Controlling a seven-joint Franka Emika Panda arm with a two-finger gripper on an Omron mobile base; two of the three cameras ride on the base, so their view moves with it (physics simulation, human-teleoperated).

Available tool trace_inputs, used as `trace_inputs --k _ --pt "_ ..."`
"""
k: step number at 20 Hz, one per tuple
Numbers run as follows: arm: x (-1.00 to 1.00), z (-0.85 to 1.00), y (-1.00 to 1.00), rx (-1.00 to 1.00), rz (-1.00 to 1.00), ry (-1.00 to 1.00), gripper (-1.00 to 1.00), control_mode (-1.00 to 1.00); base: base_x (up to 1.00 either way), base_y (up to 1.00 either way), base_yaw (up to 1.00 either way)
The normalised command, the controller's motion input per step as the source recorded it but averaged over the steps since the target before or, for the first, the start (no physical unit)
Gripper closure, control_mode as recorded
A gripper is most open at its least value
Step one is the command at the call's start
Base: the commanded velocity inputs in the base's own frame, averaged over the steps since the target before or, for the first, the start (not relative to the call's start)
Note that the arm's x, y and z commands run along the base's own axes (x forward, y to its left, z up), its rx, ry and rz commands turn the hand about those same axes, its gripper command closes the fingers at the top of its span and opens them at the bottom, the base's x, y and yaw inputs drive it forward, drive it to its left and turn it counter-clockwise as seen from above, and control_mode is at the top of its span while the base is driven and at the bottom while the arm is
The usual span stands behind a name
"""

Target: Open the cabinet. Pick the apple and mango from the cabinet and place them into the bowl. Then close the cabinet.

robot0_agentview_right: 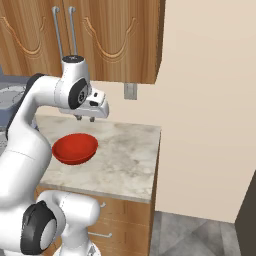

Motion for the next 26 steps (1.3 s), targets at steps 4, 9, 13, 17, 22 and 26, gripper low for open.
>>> trace_inputs --k 4,9,13,17,22,26 --pt "-0.04 0.0 0.0 -0.02 0.0 -0.02 -1.0 -1.0 0.0 0.0 0.0" --pt "-0.13 0.07 0.0 -0.02 0.0 -0.14 -1.0 -1.0 0.0 0.0 0.0" --pt "-0.14 0.26 0.01 -0.01 -0.04 -0.3 -1.0 -1.0 0.0 0.0 0.0" --pt "0.0 0.39 0.04 0.0 -0.07 -0.32 -1.0 -1.0 0.0 0.0 0.0" --pt "0.0 0.46 0.01 -0.01 -0.03 -0.35 -1.0 -1.0 0.0 0.0 0.0" --pt "0.0 0.36 0.01 0.0 0.0 -0.3 -1.0 -1.0 0.0 0.0 0.0"
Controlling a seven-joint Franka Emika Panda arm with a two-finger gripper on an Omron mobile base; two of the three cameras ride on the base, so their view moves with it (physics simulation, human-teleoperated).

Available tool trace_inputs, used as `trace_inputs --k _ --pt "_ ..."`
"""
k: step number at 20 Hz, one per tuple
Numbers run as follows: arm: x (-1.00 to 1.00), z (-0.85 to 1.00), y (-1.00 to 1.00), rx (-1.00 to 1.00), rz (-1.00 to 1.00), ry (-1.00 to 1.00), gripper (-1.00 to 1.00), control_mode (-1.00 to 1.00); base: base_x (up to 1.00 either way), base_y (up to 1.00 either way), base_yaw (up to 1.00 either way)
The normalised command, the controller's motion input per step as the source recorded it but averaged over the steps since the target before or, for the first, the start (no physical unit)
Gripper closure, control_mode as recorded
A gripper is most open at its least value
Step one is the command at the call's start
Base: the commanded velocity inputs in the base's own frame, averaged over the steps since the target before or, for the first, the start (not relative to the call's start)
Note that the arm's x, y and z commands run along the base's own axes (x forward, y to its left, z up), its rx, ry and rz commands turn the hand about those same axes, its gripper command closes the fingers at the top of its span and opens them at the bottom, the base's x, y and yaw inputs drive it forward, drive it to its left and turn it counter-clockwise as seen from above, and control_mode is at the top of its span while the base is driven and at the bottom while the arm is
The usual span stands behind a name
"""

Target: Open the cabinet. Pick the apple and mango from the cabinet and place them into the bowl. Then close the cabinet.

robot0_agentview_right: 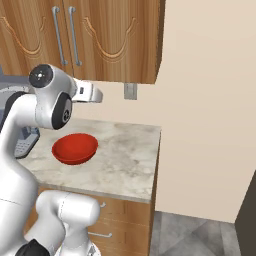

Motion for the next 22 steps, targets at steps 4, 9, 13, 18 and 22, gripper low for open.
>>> trace_inputs --k 4,9,13,18,22 --pt "0.0 0.33 0.0 0.0 0.0 -0.23 -1.0 -1.0 0.0 0.0 0.0" --pt "0.0 0.4 0.1 0.0 0.0 -0.2 -1.0 -1.0 0.0 0.0 0.0" --pt "0.0 0.39 0.11 0.0 0.0 -0.17 -1.0 -1.0 0.0 0.0 0.0" --pt "0.0 0.38 0.12 0.0 0.0 -0.1 -1.0 -1.0 0.0 0.0 0.0" --pt "0.0 0.31 0.21 0.0 0.0 -0.08 -1.0 -1.0 0.0 0.0 0.0"
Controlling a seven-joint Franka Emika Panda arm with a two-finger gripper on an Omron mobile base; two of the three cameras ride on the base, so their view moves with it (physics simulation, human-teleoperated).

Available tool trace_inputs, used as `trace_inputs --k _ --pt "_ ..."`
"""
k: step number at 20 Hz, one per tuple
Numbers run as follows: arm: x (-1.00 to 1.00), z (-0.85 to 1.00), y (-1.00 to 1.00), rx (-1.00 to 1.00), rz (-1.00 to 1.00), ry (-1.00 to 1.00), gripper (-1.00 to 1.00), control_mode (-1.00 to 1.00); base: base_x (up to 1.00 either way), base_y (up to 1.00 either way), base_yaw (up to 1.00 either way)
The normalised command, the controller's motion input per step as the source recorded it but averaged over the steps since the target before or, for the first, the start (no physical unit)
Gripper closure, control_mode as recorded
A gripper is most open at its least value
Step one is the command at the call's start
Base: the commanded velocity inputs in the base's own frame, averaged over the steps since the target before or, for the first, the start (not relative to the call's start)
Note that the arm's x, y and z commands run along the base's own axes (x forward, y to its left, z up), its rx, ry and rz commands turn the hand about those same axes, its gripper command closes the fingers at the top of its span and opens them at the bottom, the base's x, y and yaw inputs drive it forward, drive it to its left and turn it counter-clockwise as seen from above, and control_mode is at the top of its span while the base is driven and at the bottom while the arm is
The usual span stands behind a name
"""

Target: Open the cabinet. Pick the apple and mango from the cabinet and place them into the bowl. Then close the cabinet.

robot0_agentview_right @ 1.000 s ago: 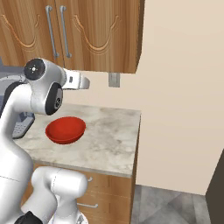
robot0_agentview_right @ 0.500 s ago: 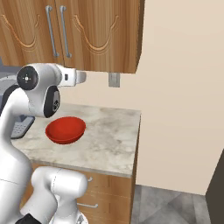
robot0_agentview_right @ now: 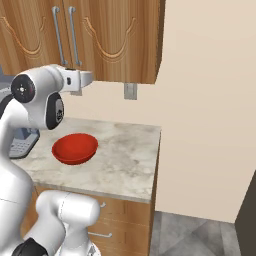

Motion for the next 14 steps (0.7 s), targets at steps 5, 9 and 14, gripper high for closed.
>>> trace_inputs --k 5,9,14 --pt "0.04 0.19 0.24 0.0 0.0 -0.01 -1.0 -1.0 0.0 0.0 0.0" --pt "0.09 0.11 0.12 0.0 0.0 0.0 -1.0 -1.0 0.0 0.0 0.0" --pt "0.29 0.08 0.09 0.0 0.0 0.01 -1.0 -1.0 0.0 0.0 0.0"
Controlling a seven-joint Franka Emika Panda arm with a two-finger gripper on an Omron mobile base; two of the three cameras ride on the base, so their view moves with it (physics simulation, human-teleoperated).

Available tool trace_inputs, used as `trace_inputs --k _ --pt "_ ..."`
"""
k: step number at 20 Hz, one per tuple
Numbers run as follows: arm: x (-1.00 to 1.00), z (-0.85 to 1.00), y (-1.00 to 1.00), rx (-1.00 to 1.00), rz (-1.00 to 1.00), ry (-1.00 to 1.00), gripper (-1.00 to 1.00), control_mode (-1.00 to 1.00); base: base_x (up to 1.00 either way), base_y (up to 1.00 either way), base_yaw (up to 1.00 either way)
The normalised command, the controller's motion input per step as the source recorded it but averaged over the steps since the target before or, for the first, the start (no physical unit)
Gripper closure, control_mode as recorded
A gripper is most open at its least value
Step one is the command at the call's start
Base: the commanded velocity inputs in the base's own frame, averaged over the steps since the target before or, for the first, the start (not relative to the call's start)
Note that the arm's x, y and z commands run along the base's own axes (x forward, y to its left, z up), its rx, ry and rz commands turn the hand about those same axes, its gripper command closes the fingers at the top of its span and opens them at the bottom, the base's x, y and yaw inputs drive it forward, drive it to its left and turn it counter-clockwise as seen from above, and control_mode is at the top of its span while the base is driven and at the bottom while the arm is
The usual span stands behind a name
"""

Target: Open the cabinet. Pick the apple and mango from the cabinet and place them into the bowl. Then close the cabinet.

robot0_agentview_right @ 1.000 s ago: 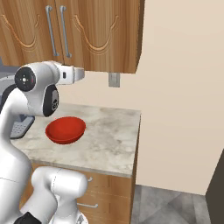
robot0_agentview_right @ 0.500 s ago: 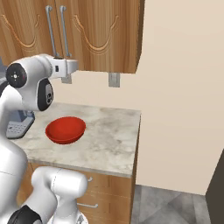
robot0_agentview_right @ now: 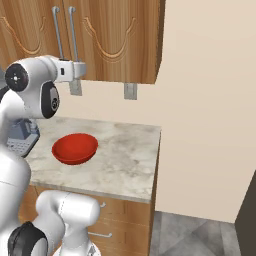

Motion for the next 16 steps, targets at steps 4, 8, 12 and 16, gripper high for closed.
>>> trace_inputs --k 4,8,12,16 --pt "0.37 0.08 0.06 0.0 0.0 0.0 -1.0 -1.0 0.0 0.0 0.0" --pt "0.27 0.17 0.0 0.01 0.0 0.03 -1.0 -1.0 0.0 0.0 0.0" --pt "0.36 0.25 0.0 0.01 0.0 0.08 -1.0 -1.0 0.0 0.0 0.0" --pt "0.35 0.23 0.0 0.0 0.0 0.07 -1.0 -1.0 0.0 0.0 0.0"
